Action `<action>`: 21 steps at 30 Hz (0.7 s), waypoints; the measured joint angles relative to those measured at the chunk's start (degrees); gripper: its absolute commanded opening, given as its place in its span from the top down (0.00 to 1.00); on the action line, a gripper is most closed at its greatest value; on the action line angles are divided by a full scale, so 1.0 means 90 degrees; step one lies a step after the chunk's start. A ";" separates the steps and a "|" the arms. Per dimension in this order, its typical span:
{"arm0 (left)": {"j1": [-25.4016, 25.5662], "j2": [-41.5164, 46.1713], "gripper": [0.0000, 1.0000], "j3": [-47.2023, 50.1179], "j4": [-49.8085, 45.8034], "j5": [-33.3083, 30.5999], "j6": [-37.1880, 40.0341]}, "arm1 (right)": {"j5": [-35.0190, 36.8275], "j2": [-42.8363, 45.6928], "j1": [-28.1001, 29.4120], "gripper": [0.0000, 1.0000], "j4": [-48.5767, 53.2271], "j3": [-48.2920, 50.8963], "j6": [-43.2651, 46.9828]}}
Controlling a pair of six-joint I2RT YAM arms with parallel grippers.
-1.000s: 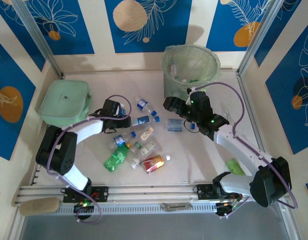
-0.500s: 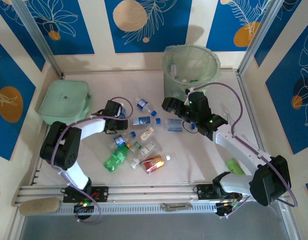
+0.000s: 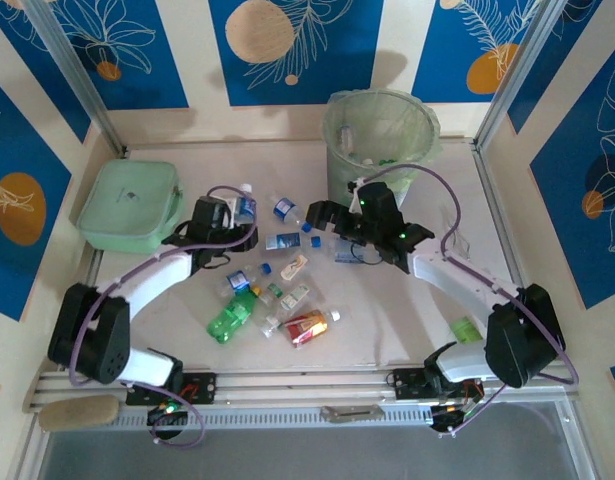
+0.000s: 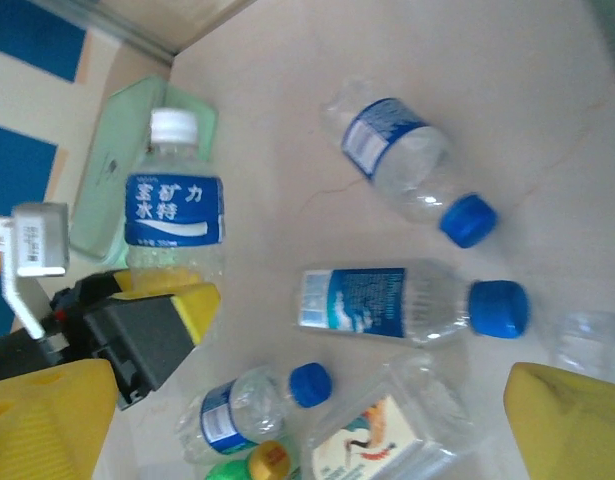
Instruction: Put the plastic bottles in the bin
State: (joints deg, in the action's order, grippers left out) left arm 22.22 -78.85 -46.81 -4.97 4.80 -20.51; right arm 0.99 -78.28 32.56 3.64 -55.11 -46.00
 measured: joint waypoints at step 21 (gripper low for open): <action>0.1430 0.0860 0.59 0.0610 0.1829 0.1447 -0.0748 | -0.0908 -0.0673 0.0389 0.07 -0.0610 -0.0663 0.0148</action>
State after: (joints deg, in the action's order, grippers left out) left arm 35.09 -71.11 -41.32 11.49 17.82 -27.24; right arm -7.18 -84.33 36.05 -1.85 -61.08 -44.66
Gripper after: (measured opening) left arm 0.563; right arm 0.941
